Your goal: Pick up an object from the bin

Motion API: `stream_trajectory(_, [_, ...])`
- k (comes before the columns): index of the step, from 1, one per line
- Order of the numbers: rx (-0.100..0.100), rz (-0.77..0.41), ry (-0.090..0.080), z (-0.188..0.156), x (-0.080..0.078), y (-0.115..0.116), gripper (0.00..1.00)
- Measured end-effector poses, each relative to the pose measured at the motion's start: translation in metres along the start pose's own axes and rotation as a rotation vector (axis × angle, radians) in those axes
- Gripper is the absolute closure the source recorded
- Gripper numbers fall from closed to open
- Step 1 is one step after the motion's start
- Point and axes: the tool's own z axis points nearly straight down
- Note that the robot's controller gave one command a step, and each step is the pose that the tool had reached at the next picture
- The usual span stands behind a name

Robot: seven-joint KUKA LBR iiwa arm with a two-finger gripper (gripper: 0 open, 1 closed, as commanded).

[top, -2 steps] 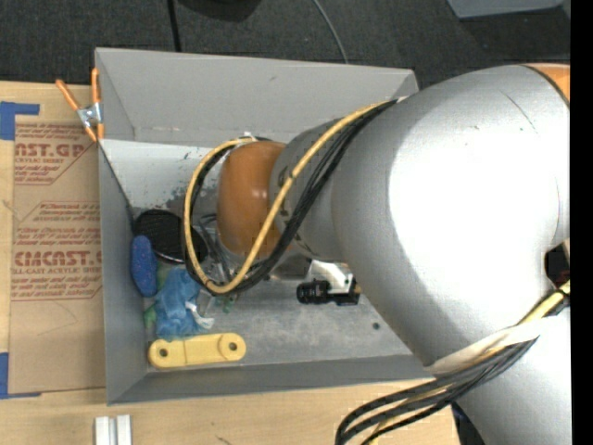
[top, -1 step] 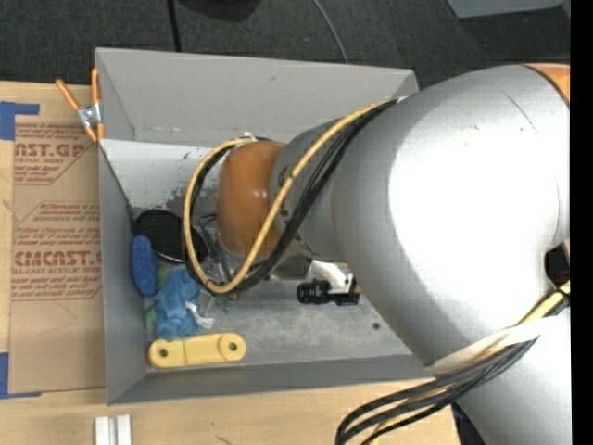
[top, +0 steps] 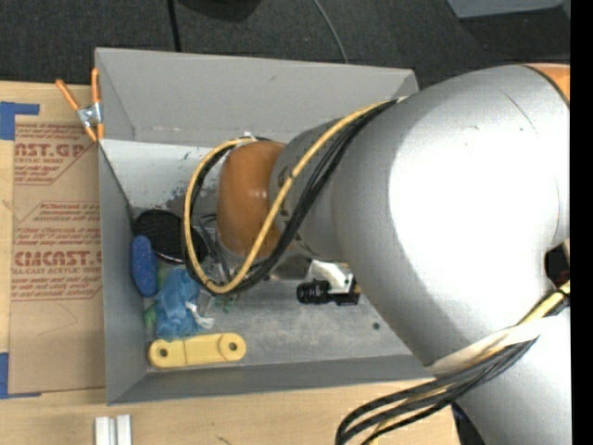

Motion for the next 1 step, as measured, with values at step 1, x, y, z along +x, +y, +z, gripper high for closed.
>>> stream_trajectory(1, [0.000,0.000,0.000,0.0000,0.0000,0.0000,1.00])
